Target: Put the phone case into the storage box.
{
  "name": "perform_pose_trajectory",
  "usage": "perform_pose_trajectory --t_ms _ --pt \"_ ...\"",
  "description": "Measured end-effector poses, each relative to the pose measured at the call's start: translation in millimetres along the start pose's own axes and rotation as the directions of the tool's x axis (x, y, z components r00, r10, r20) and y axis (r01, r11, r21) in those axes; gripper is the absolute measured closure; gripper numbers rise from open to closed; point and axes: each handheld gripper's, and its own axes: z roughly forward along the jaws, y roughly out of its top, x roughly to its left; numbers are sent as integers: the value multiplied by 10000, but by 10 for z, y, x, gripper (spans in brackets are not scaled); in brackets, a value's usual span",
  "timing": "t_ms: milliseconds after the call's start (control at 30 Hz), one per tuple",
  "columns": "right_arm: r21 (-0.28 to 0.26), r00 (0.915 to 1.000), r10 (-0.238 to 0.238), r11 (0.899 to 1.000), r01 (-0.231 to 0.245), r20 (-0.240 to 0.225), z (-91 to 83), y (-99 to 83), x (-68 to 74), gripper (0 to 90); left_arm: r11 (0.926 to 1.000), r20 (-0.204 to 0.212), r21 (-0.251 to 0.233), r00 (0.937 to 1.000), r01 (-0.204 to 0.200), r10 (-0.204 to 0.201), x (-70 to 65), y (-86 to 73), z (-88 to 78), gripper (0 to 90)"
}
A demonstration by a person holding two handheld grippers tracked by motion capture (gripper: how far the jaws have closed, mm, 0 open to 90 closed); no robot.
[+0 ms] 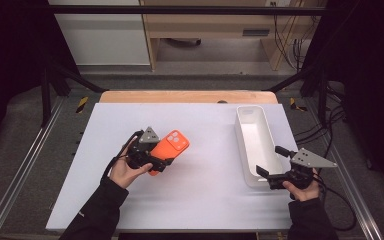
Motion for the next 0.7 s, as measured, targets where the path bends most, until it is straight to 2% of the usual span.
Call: perform_pose_trajectory --t_ms 367,700 --pt "0 9997 -129 9999 129 -189 3 23 25 4 9984 304 1 9979 -564 564 -167 42 12 152" --pt "78 9976 -544 9985 548 -430 32 89 112 4 9943 583 -22 9926 -1063 1063 -317 69 21 152"
